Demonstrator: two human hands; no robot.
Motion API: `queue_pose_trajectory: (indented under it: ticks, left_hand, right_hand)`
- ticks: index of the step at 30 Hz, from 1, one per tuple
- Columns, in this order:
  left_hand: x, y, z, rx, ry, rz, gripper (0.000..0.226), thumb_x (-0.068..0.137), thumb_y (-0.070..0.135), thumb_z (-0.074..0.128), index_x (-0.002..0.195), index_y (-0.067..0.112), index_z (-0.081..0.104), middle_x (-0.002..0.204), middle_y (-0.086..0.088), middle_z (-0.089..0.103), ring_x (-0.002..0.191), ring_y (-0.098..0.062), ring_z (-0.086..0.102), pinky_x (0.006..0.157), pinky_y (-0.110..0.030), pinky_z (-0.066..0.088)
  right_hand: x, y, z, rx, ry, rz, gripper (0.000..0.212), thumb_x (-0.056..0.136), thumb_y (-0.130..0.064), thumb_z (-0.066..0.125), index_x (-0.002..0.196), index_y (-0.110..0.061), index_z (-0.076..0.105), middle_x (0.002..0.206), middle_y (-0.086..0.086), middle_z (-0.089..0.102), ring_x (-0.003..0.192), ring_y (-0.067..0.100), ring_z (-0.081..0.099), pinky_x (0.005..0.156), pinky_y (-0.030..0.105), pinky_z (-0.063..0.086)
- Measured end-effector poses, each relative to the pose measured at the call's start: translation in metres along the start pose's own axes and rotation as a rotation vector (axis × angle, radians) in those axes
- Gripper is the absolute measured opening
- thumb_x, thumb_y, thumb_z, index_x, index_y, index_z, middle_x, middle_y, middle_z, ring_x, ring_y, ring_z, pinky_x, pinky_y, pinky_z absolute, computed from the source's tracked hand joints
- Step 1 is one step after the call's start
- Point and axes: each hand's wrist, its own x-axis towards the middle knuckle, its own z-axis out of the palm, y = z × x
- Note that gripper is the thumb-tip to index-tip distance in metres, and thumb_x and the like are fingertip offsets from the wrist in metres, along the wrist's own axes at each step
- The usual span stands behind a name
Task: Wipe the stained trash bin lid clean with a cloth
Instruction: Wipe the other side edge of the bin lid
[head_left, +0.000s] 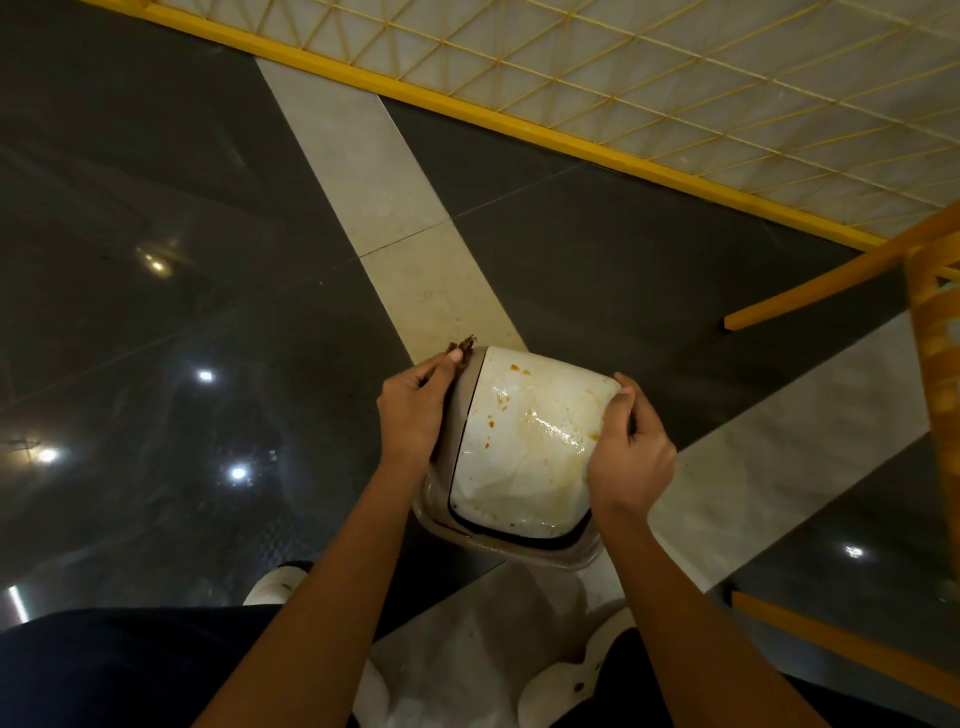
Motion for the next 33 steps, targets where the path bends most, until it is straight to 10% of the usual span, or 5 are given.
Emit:
queue_pose_trajectory:
  ticks: [3, 8, 33]
  left_hand:
    - [-0.016, -0.003, -0.003, 0.051, 0.045, 0.065, 0.017, 0.087, 0.028, 0.061, 0.102, 0.030, 0.066, 0.086, 0.021, 0.065, 0.079, 0.017, 0.056, 0.073, -0.001, 0.042]
    - [-0.030, -0.007, -0.003, 0.138, 0.077, 0.234, 0.021, 0.087, 0.026, 0.061, 0.108, 0.028, 0.066, 0.095, 0.020, 0.066, 0.093, 0.008, 0.058, 0.085, -0.010, 0.044]
    - [-0.004, -0.019, -0.009, 0.155, 0.038, 0.035, 0.023, 0.088, 0.029, 0.060, 0.106, 0.018, 0.069, 0.088, 0.013, 0.066, 0.075, 0.011, 0.055, 0.065, -0.006, 0.043]
  right_hand:
    - [0.000, 0.002, 0.000, -0.002, 0.011, -0.006, 0.031, 0.096, -0.034, 0.041, 0.116, -0.027, 0.064, 0.113, -0.001, 0.067, 0.101, 0.017, 0.060, 0.085, 0.028, 0.046]
    - [0.002, 0.002, 0.002, -0.017, 0.008, -0.002, 0.029, 0.097, -0.032, 0.042, 0.115, -0.027, 0.064, 0.115, -0.003, 0.066, 0.102, 0.015, 0.060, 0.087, 0.028, 0.046]
    - [0.002, 0.003, 0.001, -0.021, 0.004, -0.006, 0.031, 0.096, -0.035, 0.040, 0.116, -0.027, 0.064, 0.113, 0.001, 0.067, 0.101, 0.019, 0.061, 0.087, 0.033, 0.048]
